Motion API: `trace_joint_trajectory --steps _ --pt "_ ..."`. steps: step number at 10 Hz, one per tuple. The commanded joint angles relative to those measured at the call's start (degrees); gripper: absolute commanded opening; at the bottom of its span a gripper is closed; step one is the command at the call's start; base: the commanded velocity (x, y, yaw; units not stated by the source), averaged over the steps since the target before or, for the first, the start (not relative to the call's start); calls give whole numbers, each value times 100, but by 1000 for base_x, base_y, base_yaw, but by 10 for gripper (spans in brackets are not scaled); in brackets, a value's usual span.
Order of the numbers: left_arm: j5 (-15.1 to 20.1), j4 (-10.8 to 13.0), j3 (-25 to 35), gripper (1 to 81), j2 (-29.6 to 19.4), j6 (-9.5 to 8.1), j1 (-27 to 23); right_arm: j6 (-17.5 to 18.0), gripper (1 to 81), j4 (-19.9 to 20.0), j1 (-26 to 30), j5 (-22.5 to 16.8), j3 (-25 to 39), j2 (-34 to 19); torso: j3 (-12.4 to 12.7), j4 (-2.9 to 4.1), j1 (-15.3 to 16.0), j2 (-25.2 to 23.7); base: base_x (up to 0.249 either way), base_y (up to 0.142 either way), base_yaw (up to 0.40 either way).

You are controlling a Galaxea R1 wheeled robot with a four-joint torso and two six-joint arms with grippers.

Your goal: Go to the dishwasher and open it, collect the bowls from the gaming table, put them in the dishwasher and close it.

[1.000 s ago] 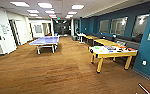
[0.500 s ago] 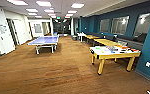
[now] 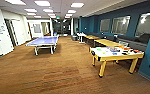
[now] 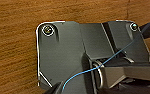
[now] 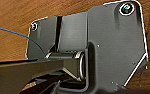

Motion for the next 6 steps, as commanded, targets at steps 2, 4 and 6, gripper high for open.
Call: trace_joint_trajectory --steps 2,4,6 --pt "213 -21 18 811 -27 -27 -240 -3 811 6 300 -293 -47 0 0 0 0 0 255 0 0" --pt "204 -135 10 811 -10 -27 -240 32 811 32 335 -302 -230 34 0 0 0 0 255 0 0" --pt "222 -126 10 811 0 -27 -240 41 811 50 379 -328 -512 131 0 0 2 0 255 0 0"
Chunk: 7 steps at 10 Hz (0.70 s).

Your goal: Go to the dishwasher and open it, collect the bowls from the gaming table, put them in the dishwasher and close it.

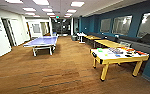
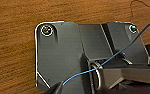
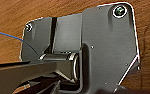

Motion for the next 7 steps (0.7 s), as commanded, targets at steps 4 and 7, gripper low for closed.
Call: trace_joint_trajectory --steps 4,7 --pt "228 -67 15 811 4 -27 -240 19 811 -12 288 -326 -321 121 0 0 -2 0 255 0 0" --pt "228 -112 6 811 39 -27 -240 19 811 -12 235 -326 -321 129 0 0 -2 0 255 0 0"
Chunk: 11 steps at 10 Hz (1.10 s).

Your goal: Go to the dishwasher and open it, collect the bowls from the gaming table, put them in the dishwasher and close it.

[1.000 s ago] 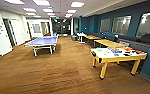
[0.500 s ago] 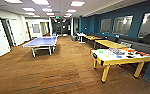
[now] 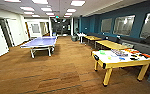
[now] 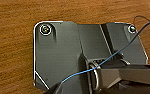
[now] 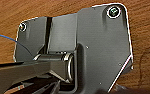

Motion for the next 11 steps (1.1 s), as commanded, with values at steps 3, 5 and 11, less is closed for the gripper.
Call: trace_joint_trajectory --steps 3,5,11 --pt "241 -49 3 811 29 -27 -240 -18 811 -18 222 -315 -14 -14 0 0 2 0 255 0 0" --pt "241 -40 3 811 29 -27 -240 -35 811 -36 240 -333 -14 12 0 0 0 0 255 0 0" --pt "249 -31 12 811 47 -27 -241 -35 811 -35 214 -297 12 21 0 0 5 0 243 0 0"
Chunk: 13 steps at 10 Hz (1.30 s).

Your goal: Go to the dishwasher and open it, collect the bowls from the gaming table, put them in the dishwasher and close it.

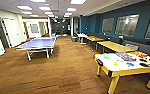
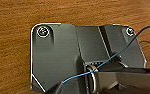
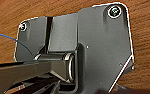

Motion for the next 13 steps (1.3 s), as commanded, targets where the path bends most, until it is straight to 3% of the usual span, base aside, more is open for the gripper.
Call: trace_joint_trajectory --steps 1,4,13 --pt "258 -23 10 811 -30 -27 -216 -16 811 -42 237 -298 29 3 0 0 0 0 174 0 0" --pt "258 -14 18 811 -30 -27 -216 -33 811 -59 263 -297 46 29 0 0 2 0 122 0 0" --pt "293 39 18 811 -56 -27 -216 -33 811 -59 272 -332 20 108 0 0 0 4 0 0 -20"
